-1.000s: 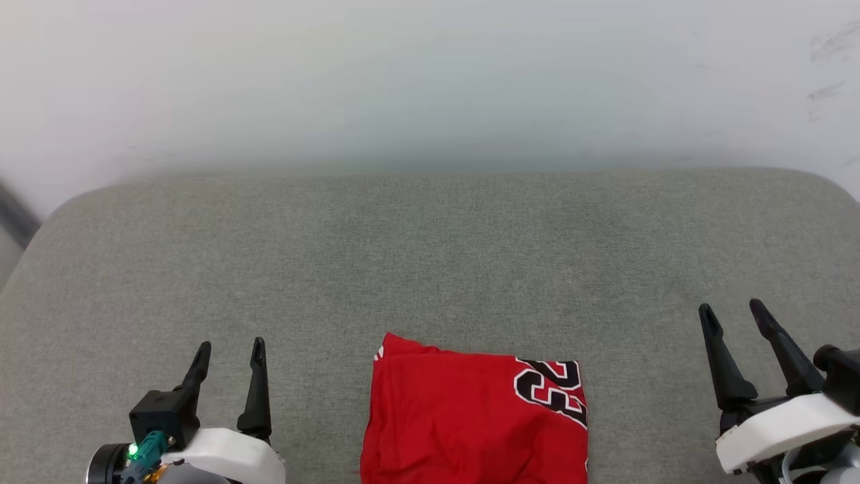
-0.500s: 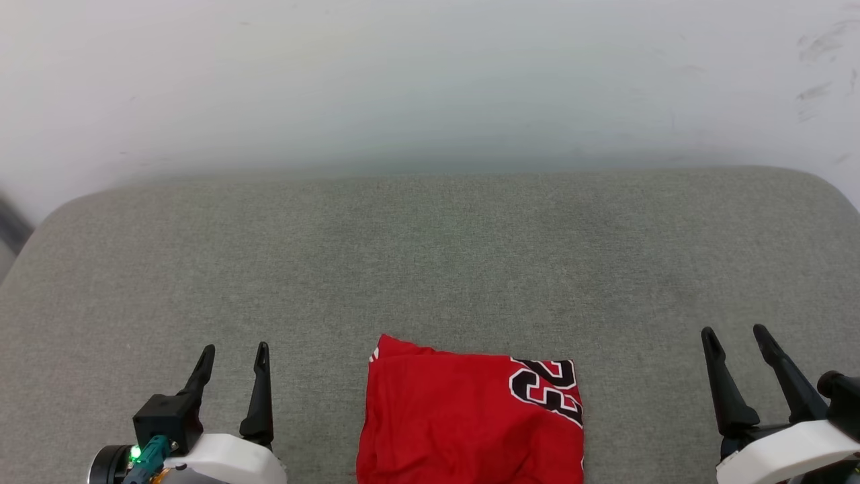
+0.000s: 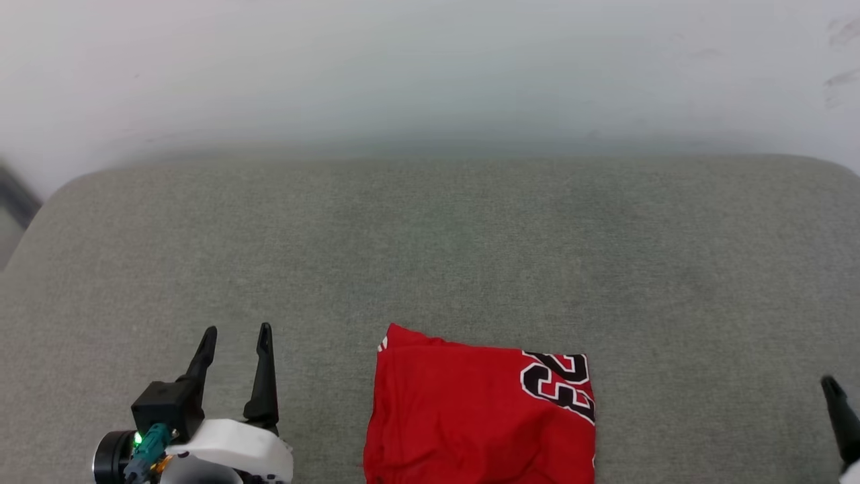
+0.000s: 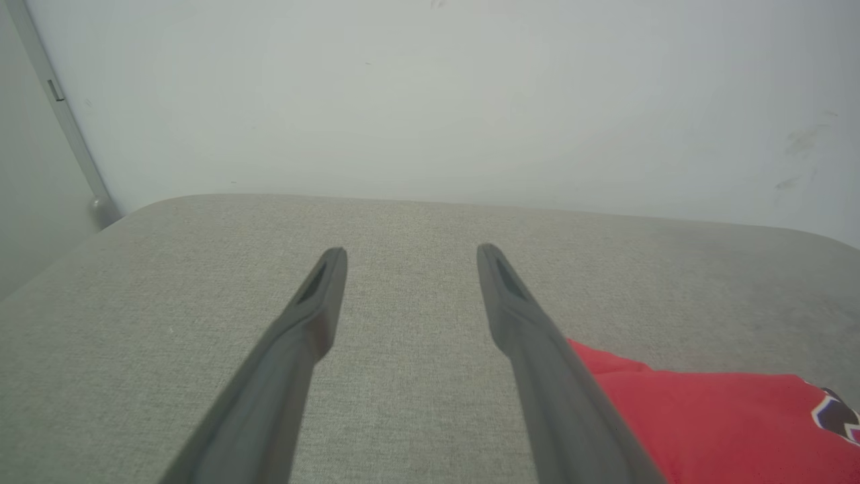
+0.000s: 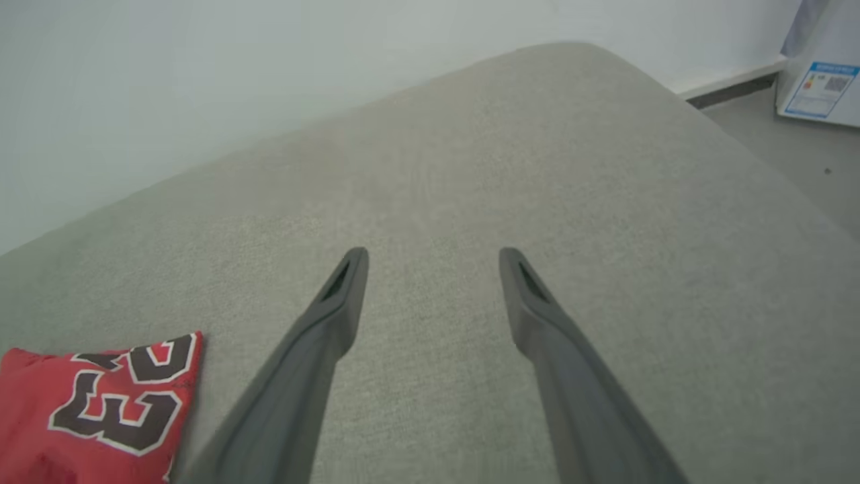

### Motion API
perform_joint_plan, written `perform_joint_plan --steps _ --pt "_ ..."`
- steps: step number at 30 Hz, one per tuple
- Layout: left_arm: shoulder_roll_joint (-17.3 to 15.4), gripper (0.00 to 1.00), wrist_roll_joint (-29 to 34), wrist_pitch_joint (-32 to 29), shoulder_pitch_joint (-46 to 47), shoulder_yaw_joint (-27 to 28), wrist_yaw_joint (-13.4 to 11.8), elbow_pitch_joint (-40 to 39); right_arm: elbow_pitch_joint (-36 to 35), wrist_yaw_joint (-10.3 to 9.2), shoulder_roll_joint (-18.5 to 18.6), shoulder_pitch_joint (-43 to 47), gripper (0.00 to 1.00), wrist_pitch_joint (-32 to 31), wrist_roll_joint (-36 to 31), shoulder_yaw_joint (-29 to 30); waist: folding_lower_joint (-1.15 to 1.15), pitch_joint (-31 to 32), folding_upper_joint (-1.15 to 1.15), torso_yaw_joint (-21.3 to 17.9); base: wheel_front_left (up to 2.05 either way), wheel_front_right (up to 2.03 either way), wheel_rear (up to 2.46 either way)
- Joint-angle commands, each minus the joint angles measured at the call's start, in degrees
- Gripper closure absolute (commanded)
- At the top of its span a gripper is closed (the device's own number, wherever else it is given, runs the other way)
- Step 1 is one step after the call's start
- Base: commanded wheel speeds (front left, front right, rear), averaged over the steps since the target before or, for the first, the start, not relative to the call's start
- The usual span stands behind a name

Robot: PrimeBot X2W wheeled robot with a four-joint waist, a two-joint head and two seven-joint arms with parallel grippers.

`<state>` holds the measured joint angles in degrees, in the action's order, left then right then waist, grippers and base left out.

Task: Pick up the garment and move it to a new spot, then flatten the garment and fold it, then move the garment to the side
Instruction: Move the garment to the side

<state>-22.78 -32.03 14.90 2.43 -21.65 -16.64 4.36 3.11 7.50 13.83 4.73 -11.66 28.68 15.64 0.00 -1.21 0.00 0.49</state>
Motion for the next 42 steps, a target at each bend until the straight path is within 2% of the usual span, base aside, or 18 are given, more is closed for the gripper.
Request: perform_joint_plan --steps 1,3,6,9,12,14,18,24,25,26,27,31,34,38,42 --pt "0.40 0.00 0.52 0.39 0.69 0.24 0.17 -0.28 2.56 -0.02 0.61 -0.70 0.00 -3.22 2.34 1.41 0.00 -0.79 0.00 0.85 0.00 0.00 0.00" --pt "1.07 0.00 0.94 0.38 1.24 0.58 0.38 -0.52 6.39 -0.02 2.16 -1.74 0.00 -8.61 4.85 3.89 0.00 -1.54 0.00 1.52 0.00 0.00 0.00" --pt "1.79 0.00 1.65 0.39 1.74 1.17 0.66 -0.65 11.36 -0.01 2.22 -2.76 0.00 -19.52 8.95 4.86 0.00 -2.48 0.00 2.53 0.00 0.00 0.00" --pt "2.73 0.00 2.32 0.35 2.02 1.53 1.07 -0.70 14.99 -0.02 0.27 -4.23 0.00 -30.04 12.07 6.50 0.00 -3.34 0.00 3.72 0.00 0.00 0.00" --pt "3.55 0.00 2.82 0.34 2.72 1.70 1.76 -0.46 15.06 -0.01 -4.91 -6.15 0.00 -36.99 14.73 6.06 0.00 -4.08 0.00 5.21 0.00 0.00 0.00" --pt "4.15 0.00 3.28 0.31 3.01 1.89 2.07 -0.28 15.24 -0.02 -8.39 -6.91 0.00 -41.59 18.96 5.88 0.00 -4.68 0.00 6.01 0.00 0.00 0.00" --pt "5.15 0.00 3.93 0.29 4.33 2.02 3.07 0.22 15.96 -0.05 -10.61 -9.65 0.00 -47.23 25.73 4.20 0.00 -5.97 0.00 7.61 0.00 0.00 0.00" --pt "6.28 0.00 4.73 0.29 5.35 2.49 4.12 1.27 19.68 -0.05 -11.08 -13.29 0.00 -47.35 31.54 -1.06 0.00 -6.97 0.00 8.93 0.00 0.00 0.00" --pt "6.36 0.00 4.86 0.29 5.43 2.59 4.31 1.43 20.71 -0.05 -11.10 -13.74 0.15 -47.08 32.42 -2.26 0.00 -7.04 0.00 8.99 0.00 0.00 0.00" --pt "6.47 0.00 5.02 0.29 5.53 2.67 4.45 1.61 21.43 -0.05 -11.19 -14.04 0.65 -46.77 32.80 -3.50 0.00 -7.06 0.00 9.07 0.00 0.00 0.00" --pt "6.54 0.00 5.18 0.29 5.66 2.67 4.51 1.82 22.11 -0.06 -11.24 -14.26 1.00 -46.33 33.34 -4.70 0.00 -7.03 0.00 9.17 0.00 0.00 0.00" --pt "6.82 0.00 5.49 0.29 5.88 2.73 5.00 2.66 21.19 -0.02 -11.00 -14.67 1.00 -43.23 32.71 -8.35 0.00 -6.37 0.00 9.14 0.00 0.00 0.00" --pt "6.90 0.00 5.51 0.29 5.55 2.77 5.54 3.10 19.05 -0.02 -8.91 -14.47 1.00 -40.18 30.46 -11.18 0.00 -5.37 0.00 8.31 0.00 0.00 0.00" --pt "6.37 0.00 5.90 0.28 4.88 3.49 5.79 3.16 15.89 -0.02 -4.90 -14.26 1.00 -35.38 25.15 -16.09 0.00 -4.22 0.00 6.12 0.00 0.00 0.00" --pt "6.03 0.00 6.44 0.28 4.23 3.85 6.15 2.64 14.75 -0.02 0.84 -14.90 1.00 -28.92 16.83 -20.02 0.00 -3.83 0.00 2.56 0.00 0.00 0.00"
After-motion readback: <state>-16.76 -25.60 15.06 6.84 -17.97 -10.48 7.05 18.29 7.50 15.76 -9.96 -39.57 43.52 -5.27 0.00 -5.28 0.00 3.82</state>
